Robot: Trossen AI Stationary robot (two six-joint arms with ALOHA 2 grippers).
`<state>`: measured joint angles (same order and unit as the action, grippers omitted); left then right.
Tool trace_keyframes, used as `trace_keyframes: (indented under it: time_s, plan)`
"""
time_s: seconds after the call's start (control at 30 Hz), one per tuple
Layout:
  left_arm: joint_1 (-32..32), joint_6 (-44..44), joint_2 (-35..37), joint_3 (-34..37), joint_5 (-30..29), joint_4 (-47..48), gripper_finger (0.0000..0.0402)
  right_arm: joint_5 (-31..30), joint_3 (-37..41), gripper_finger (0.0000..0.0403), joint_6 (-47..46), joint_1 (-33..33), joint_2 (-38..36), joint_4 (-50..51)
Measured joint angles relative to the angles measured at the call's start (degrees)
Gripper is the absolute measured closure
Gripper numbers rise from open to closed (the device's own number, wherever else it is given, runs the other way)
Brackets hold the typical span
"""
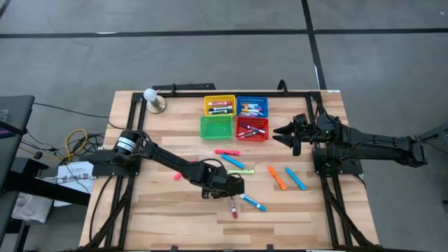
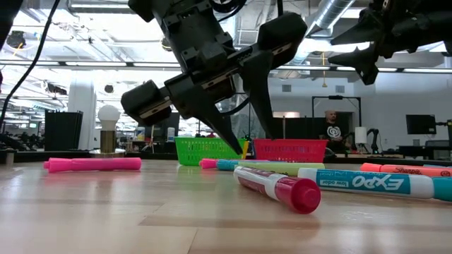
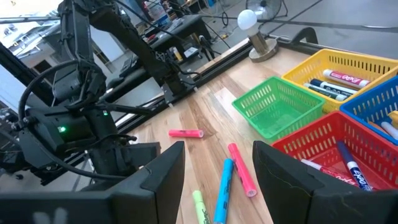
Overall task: Pick & Place Markers
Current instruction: Put the large red marker pen into the yellow bin
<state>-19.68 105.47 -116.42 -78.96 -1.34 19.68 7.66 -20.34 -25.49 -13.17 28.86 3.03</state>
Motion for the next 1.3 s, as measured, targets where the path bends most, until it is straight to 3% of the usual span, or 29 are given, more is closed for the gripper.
trace_keyframes:
  time_s: [0.43,0.83,1.3]
  plan:
    - [-0.2,1.4,-0.4,0.0,0.2,1.3,0.0252,-0.1,0.0,0.0225,0.6,0.0,0.0,0.0]
    - [0.0,4.1,-7.3,-0.5,9.5,-1.3,0.0253,-0.3,0.0,0.0225,0.6,-0.1,0.0,0.0]
    - [0.3,1.5,-8.1,-0.4,9.4,-0.5,0.0335,-0.2,0.0,0.0225,0.6,-0.1,0.0,0.0]
